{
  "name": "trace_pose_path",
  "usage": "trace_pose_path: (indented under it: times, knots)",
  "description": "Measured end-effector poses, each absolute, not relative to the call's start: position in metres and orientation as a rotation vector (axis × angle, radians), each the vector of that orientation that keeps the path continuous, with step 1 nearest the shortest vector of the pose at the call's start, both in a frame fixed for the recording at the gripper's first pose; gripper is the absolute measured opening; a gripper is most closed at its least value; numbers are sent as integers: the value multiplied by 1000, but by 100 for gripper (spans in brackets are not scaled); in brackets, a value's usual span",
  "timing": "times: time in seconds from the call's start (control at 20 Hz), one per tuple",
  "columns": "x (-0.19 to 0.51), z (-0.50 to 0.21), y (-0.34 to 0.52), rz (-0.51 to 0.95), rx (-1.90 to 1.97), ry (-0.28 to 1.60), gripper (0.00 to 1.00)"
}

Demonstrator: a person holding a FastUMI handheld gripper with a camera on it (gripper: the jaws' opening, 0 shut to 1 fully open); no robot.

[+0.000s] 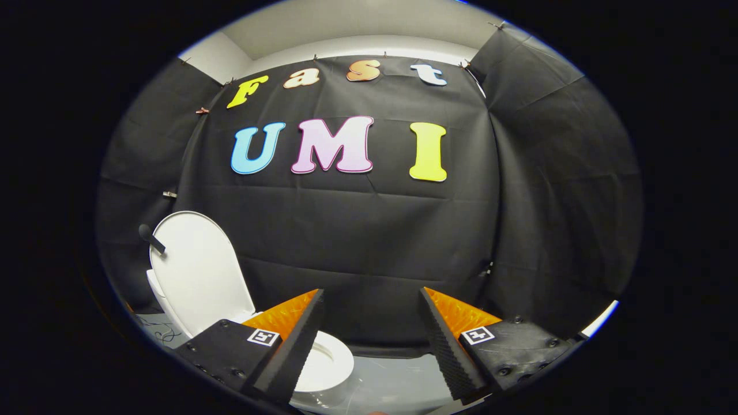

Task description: Open the toilet lid.

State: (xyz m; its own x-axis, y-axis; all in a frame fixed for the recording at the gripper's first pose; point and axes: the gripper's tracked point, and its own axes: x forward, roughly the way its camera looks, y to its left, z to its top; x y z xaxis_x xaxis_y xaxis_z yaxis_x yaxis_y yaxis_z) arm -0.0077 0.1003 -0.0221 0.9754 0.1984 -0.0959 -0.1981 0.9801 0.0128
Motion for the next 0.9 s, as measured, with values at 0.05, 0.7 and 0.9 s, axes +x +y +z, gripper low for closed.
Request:
trace_pose_path:
  times: [0.05,0.7,0.9]
  knots:
    - [-8,-22,99,199,7,99,99]
    - [-7,-22,95,193,18,95,98]
    - [-8,-22,96,195,17,97,98]
